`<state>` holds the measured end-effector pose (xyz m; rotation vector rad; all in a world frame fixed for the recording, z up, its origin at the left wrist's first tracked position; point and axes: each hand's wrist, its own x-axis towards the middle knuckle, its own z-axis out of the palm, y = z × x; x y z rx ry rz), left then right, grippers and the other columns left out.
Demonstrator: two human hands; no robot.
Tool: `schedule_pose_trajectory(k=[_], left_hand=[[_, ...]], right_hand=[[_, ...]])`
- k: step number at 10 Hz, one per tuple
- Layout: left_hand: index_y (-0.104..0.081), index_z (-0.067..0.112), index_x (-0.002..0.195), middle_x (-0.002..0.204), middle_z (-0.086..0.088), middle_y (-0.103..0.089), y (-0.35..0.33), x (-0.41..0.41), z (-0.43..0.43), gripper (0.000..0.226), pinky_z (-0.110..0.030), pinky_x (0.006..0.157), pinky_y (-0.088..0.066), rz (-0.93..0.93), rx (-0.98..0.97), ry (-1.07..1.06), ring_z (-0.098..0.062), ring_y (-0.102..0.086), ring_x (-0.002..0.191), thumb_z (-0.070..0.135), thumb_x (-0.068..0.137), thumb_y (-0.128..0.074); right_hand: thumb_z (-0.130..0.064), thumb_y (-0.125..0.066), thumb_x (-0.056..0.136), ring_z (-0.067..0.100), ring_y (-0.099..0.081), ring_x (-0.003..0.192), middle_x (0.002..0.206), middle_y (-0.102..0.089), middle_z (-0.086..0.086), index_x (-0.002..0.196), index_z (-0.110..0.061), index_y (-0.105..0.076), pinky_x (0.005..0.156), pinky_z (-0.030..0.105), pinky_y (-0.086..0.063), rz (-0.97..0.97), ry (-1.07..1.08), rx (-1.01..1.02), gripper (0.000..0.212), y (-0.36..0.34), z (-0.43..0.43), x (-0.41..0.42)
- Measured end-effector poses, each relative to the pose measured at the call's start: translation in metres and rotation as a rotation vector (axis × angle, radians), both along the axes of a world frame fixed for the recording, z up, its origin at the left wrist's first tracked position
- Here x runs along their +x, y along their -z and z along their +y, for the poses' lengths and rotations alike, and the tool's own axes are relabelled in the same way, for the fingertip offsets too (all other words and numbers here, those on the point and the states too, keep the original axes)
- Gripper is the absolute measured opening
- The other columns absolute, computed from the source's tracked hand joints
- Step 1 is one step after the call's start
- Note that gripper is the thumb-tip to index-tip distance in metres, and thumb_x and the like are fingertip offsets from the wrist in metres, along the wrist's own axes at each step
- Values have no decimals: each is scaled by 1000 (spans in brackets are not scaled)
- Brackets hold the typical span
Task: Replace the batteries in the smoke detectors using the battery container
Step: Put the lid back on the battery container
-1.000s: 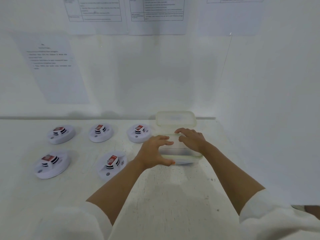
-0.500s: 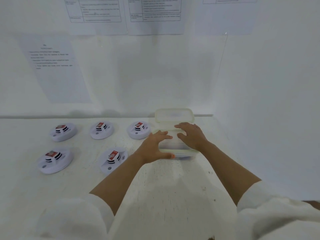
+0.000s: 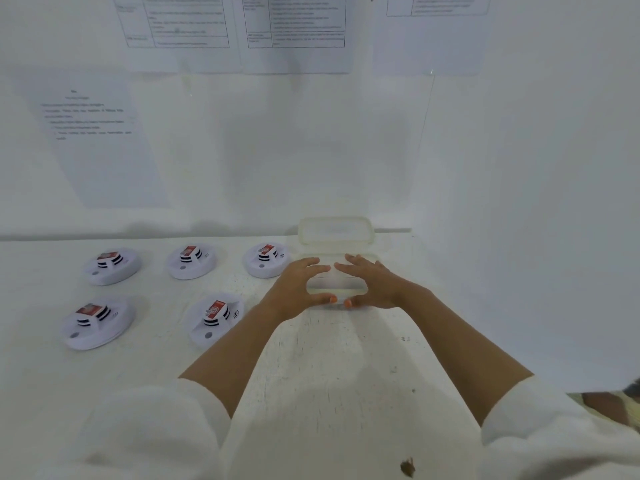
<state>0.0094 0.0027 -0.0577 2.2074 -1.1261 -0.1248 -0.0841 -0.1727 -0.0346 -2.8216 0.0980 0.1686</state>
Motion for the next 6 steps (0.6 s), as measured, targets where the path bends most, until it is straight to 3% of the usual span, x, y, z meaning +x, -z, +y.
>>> schedule_pose_trajectory(k=[4,6], left_hand=[[-50,26,132,147,3,-36,8,11,-7,62,-31,113,-20,28,-71,-27,-15,-27,138,38,76,-73],[-44,29,136,154,-1,-22,2,-8,1,62,-46,117,-7,-1,-163,-121,-20,-9,145,41,79,-68]], right_hand=[[-44,-55,88,18,8,145,158,3,1,148,-29,-7,115,40,5,-10,-32,-42,78,1,-12,13],[-50,-59,83,12,6,144,157,3,-5,148,-30,-8,115,33,6,-176,18,-2,85,-3,-10,-15]])
